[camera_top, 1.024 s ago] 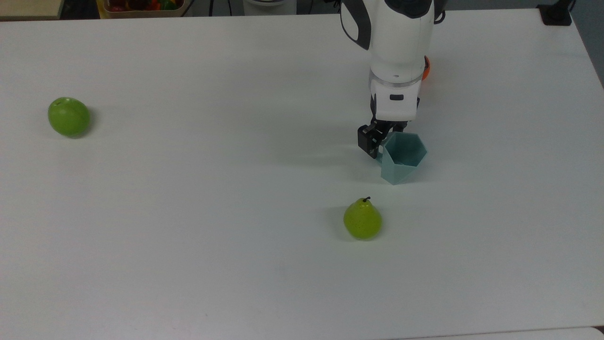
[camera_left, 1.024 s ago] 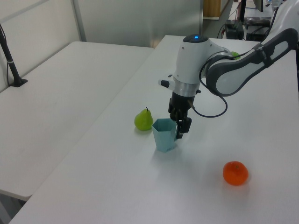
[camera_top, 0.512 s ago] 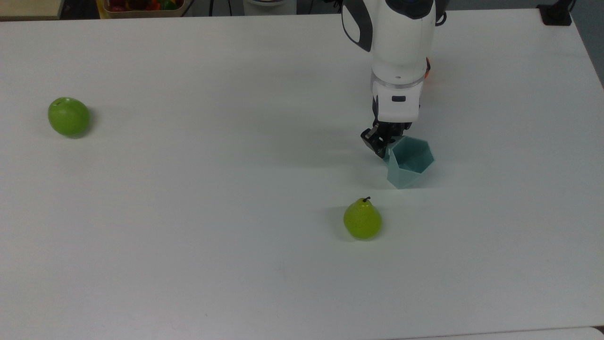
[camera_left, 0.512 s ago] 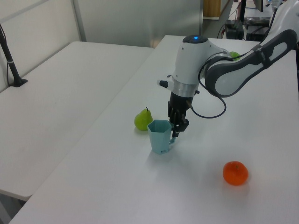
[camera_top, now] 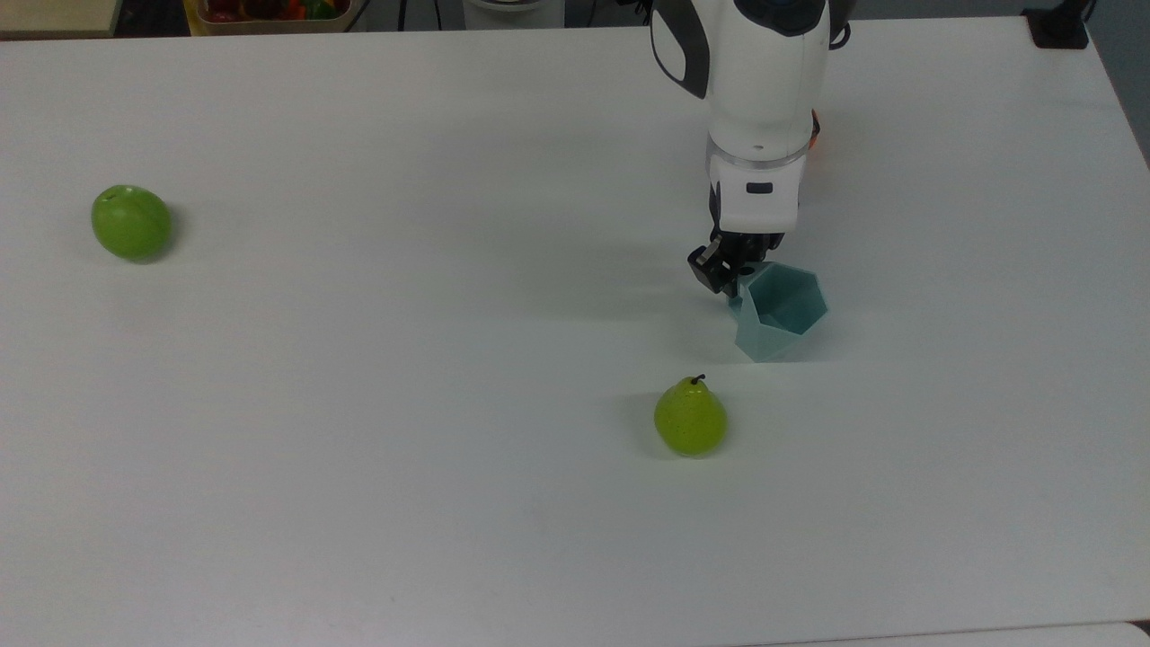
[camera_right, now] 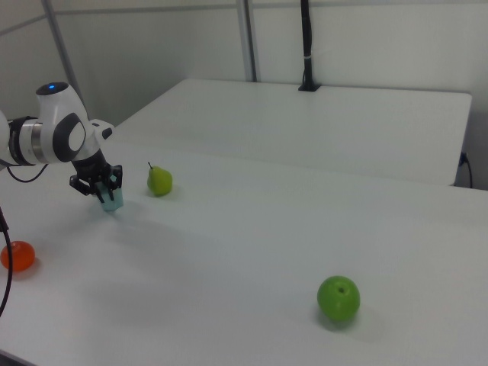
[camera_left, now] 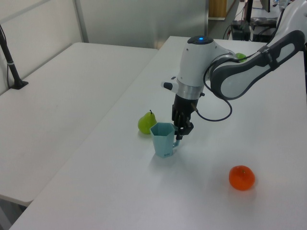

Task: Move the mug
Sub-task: 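Lift the teal mug and carry it away from the pear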

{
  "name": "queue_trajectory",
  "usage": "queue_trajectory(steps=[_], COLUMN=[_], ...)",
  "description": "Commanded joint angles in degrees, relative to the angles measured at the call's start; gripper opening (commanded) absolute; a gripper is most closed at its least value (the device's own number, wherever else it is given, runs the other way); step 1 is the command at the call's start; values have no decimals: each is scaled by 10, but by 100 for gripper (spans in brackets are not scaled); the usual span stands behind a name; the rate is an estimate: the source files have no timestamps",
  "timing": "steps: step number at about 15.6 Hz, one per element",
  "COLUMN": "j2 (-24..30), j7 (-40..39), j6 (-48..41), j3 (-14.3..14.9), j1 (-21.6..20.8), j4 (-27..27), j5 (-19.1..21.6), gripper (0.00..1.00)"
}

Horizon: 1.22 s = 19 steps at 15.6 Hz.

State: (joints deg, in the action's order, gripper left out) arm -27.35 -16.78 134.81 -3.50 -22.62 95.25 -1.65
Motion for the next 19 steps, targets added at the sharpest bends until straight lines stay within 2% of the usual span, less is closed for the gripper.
queue_trajectory(steps=[1,10,12,15,19], j2=[2,67,108,185,245], j7=[-5,-3,-4,-4,-3], j6=[7,-44,-103,-164,-267], j3=[3,3,3,2,16], j1=[-2,8,26,51,93], j4=[0,3,14,59,63], j5=[-6,2,3,7,21], gripper=[0,0,0,0,0])
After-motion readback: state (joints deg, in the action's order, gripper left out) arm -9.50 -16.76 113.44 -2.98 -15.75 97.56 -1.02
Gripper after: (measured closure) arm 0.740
